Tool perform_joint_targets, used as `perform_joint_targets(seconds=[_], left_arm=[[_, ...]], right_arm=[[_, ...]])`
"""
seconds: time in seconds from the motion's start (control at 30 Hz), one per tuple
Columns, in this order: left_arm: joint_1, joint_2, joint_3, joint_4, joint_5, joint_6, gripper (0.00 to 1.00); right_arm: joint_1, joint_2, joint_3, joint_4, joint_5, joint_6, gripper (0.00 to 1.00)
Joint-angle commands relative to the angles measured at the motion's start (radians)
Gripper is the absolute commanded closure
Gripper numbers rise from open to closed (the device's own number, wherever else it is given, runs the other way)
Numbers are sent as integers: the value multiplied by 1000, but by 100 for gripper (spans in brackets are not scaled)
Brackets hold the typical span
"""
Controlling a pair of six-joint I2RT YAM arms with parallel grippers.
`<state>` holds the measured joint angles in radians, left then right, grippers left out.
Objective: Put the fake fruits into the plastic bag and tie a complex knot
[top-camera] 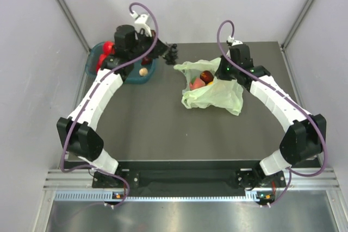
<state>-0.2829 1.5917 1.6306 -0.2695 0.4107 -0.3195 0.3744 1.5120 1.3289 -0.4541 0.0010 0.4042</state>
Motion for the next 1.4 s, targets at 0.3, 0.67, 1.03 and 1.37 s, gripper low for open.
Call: perform_joint_targets(seconds=[0.3, 0.67, 1.03, 1.37], left_arm=[[-209, 70, -117, 260, -24, -35, 100], [-329, 301, -68, 383, -35, -95, 100], [-400, 456, -72, 492, -93, -161, 100], [-430, 467, -126, 494, -88, -141, 56]], right_arm=[[-12, -38, 124, 3, -30, 22, 100], [-15, -47, 66, 26, -27, 24, 100], [-61, -96, -51, 86, 28, 31, 100], [-107, -125, -151, 140, 24, 39, 100]])
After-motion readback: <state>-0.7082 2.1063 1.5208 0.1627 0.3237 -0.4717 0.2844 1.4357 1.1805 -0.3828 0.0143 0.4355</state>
